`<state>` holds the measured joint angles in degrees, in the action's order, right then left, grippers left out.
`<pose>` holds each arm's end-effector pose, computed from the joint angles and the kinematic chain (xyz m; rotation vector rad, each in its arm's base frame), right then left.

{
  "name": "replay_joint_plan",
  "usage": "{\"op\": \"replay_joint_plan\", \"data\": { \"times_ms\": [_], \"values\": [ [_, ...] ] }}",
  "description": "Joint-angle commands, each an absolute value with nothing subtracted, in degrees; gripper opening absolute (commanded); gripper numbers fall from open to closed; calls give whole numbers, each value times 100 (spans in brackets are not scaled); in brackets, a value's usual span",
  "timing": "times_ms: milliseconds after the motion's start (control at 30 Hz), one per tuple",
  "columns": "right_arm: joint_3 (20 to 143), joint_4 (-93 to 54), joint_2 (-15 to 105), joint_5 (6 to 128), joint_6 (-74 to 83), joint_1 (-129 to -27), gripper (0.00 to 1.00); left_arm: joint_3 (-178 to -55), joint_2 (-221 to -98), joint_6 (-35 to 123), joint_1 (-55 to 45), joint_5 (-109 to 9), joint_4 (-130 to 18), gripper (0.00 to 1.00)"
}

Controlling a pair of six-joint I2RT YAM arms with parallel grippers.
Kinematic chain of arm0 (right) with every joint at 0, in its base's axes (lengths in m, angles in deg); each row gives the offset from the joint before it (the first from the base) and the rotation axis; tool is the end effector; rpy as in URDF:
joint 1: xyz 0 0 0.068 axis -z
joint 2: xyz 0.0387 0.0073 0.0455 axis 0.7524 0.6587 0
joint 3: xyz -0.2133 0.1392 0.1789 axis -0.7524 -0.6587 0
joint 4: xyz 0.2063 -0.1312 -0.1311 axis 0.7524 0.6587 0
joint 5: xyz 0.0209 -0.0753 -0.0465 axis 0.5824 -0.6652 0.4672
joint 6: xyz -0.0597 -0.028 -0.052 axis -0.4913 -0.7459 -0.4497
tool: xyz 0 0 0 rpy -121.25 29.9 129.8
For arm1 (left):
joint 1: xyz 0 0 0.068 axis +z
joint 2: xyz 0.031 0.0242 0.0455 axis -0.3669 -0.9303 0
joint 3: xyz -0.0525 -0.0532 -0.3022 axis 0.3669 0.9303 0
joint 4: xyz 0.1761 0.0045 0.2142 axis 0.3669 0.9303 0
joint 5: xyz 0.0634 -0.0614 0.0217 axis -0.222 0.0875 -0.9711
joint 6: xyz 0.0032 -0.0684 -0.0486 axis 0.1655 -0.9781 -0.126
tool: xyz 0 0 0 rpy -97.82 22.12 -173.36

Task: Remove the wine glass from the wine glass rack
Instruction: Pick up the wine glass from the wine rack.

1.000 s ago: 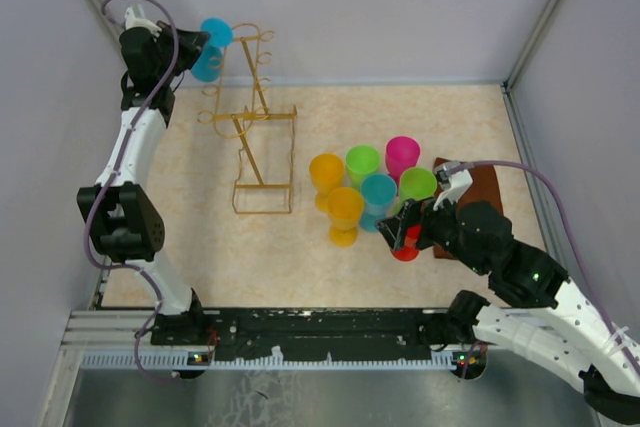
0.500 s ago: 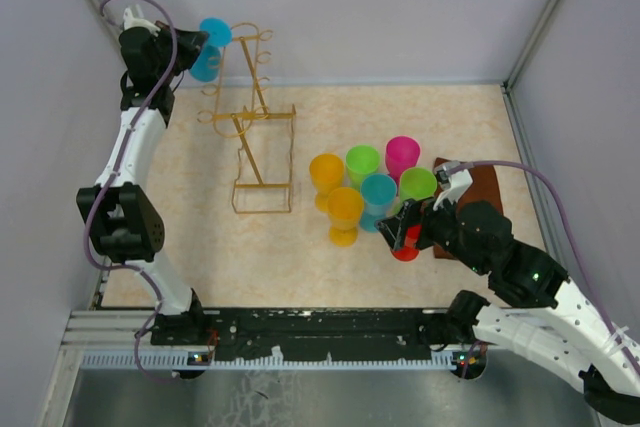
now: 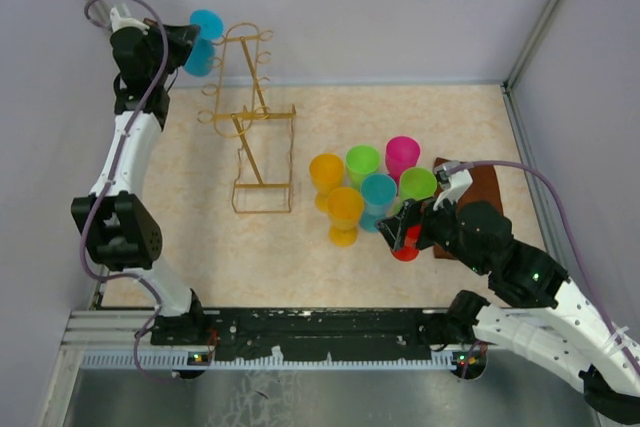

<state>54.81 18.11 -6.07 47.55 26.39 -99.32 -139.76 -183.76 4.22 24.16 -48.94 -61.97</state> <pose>0.0903 0.0859 0.3583 -0.2286 1.9579 0.7310 0.4807 0.0105 0.4652 -0.5874 1.4378 -0.8038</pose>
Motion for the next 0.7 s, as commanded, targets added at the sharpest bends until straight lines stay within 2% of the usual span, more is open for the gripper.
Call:
{"op": "replay_joint_plan", "data": {
  "times_ms": [0,267,500,667],
  "values": [
    [5647,1608,-657,4720,2666,-9969,99,-13879,-18069,512,2467,-5112,-6411,0],
    [5668,1536,-658,4709,2615,-9969,99,-13486,-17232,1464,2466,-5505,-6122,0],
    [5545,1200,-564,4784,2496,-9969,99,-13101,-15972,2528,2453,-6186,-4832,0],
    [5486,887,-297,4835,2346,-9969,99,-12155,-14783,2611,2457,-5793,-4091,0]
  ]
}}
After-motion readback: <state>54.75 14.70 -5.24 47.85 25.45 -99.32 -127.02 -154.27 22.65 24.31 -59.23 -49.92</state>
